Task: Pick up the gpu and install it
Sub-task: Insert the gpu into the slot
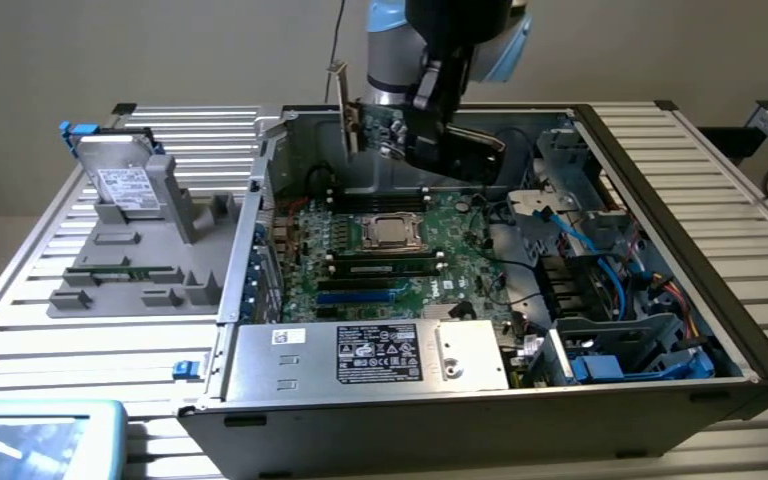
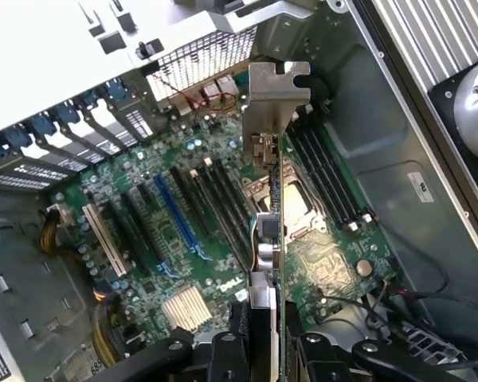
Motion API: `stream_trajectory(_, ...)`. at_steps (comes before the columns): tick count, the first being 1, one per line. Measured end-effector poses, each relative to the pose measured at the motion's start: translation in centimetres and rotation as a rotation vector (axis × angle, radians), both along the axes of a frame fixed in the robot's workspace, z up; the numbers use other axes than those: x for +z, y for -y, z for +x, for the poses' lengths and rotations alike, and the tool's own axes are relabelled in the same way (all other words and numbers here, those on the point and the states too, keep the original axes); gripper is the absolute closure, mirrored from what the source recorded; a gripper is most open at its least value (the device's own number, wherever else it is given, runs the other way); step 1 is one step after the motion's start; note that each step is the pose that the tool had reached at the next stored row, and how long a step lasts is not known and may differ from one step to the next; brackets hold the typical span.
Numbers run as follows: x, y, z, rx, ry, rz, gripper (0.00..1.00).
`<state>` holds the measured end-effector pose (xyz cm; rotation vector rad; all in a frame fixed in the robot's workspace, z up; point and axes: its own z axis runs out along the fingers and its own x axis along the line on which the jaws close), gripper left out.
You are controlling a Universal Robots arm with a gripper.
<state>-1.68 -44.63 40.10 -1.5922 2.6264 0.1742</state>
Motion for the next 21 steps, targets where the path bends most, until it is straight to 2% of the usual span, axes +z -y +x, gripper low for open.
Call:
stream_trajectory(16,-0.08,0.00,0.00,0.292,0.0003,0.0100,0.72)
stream_trajectory(21,-0.13,0.00,0.00,0.381,-0.0003,0.0099,0.72)
